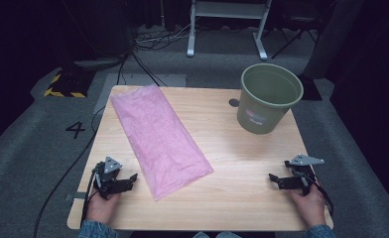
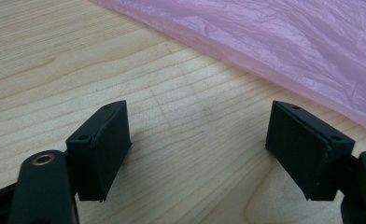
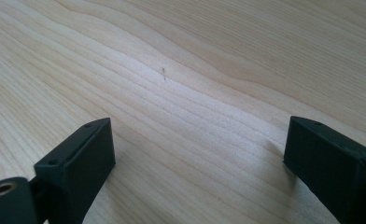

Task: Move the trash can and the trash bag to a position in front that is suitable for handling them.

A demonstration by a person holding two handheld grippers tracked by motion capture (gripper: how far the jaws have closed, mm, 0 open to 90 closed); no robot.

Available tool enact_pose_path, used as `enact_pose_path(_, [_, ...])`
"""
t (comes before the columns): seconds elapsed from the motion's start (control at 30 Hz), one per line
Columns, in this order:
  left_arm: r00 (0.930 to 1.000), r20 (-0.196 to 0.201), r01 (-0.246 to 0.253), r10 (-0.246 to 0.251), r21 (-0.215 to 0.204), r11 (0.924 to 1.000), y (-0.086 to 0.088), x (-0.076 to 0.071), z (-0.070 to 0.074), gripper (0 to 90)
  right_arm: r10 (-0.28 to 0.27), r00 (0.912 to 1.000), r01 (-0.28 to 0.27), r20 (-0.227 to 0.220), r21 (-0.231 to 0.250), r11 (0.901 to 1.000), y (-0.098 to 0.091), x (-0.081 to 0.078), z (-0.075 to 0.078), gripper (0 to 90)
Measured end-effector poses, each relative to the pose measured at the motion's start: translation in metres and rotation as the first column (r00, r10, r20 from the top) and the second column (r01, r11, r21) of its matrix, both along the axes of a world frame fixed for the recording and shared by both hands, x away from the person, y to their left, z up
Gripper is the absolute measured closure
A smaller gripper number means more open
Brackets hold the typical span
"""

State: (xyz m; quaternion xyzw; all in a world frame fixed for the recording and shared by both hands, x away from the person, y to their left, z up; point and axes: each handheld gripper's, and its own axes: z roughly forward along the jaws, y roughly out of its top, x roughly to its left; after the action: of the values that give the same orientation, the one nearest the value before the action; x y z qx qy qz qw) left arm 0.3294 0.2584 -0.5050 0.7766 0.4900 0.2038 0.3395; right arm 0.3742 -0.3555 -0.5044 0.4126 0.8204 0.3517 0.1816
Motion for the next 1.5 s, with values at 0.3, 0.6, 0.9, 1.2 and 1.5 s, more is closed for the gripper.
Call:
enact_pose_path(0.3, [1.0000, 0.000, 0.000, 0.000, 0.000, 1.0000, 0.000, 0.000, 0.000, 21.8, -0.008, 1.0000, 0.008, 0.000, 0.002, 1.0000, 0.001, 0.000, 0.000, 10.6])
enact_pose_path(0.6, [1.0000, -0.004, -0.003, 0.003, -0.001, 1.0000, -0.001, -0.001, 0.000, 21.7, 0.071, 0.9966, -0.071, -0.043, -0.012, 0.9974, 0.005, -0.001, 0.013, 44.8])
enact_pose_path(0.9, [1.0000, -0.004, -0.004, 0.004, -0.001, 1.0000, -0.001, -0.001, 0.000, 21.7, 0.070, 0.9974, -0.071, 0.014, 0.050, 0.9963, 0.003, 0.000, 0.055, 44.6])
enact_pose_path(1.2, [0.9999, -0.005, -0.013, 0.013, 0.003, 0.9999, -0.004, 0.007, 0.000, 19.9, 0.072, 0.9950, -0.074, 0.069, 0.035, 0.9966, 0.005, 0.010, 0.101, 42.5])
enact_pose_path(1.5, [0.9997, -0.009, -0.022, 0.022, 0.005, 0.9998, -0.004, 0.009, 0.000, 16.5, 0.050, 0.9928, -0.059, 0.109, 0.081, 0.9950, 0.003, 0.019, 0.123, 41.3])
